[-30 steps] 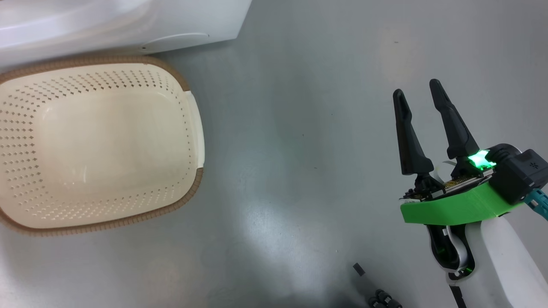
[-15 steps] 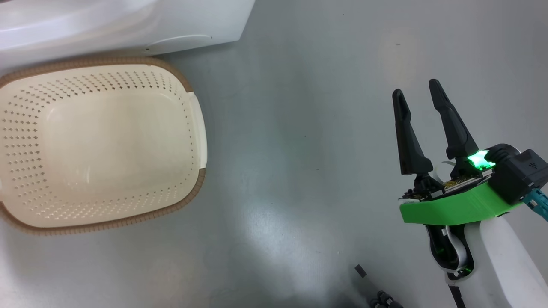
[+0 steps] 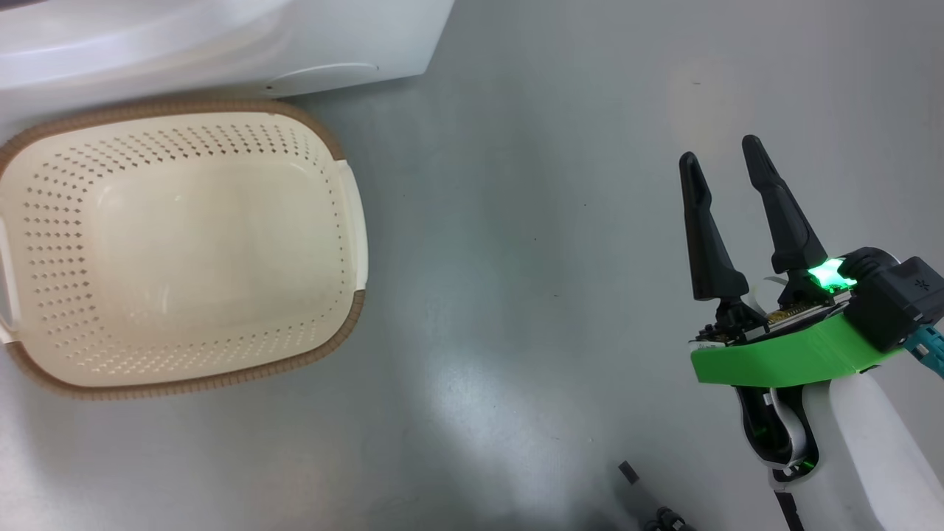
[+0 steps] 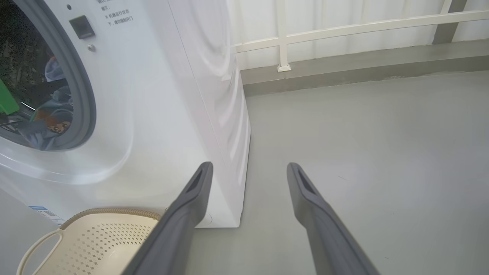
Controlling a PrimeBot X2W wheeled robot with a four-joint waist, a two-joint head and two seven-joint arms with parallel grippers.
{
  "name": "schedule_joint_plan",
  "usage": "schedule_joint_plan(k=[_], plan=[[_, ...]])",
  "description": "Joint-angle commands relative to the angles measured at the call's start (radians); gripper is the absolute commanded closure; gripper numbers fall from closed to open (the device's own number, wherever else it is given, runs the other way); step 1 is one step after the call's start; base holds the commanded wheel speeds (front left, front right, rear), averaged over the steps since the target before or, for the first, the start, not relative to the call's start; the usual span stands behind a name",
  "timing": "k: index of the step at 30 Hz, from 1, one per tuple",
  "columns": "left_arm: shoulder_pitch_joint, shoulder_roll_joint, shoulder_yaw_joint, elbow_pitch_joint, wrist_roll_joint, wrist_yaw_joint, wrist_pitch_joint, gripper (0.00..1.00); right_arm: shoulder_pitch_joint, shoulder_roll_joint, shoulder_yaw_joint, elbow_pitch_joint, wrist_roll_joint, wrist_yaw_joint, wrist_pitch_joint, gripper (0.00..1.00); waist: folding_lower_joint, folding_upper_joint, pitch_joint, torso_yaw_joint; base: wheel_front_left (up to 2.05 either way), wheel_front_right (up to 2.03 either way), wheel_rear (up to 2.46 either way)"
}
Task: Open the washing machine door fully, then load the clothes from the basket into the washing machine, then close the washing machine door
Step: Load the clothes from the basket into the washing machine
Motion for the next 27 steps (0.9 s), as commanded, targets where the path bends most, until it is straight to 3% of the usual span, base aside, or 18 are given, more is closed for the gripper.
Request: schedule_joint_plan(k=[1,11,17,27], plan=[[-0.027,0.044,0.001,-0.006,-0.008,0.001,0.005,0.0,0.009,-0.004,0.012,-0.023,-0.014,0.005,-0.005,0.0,0.0,0.0,-0.002,0.004,0.0,0.0,0.0],[-0.043,0.03,-0.067,0.037,-0.059,0.001,0.025,0.0,0.005,-0.011,0.019,-0.019,-0.014,0.005,-0.005,0.0,0.0,0.0,-0.018,0.018,0.0,0.0,0.0],[-0.021,0.034,-0.052,0.008,-0.098,0.001,-0.003,0.0,0.006,-0.014,0.019,-0.016,-0.013,0.005,-0.005,0.0,0.0,0.0,-0.032,0.022,0.0,0.0,0.0],[0.182,0.004,0.117,-0.301,-0.109,0.028,-0.006,0.0,0.018,-0.023,0.013,-0.017,-0.015,0.005,-0.005,0.0,0.0,0.0,-0.071,0.037,0.0,0.0,0.0]])
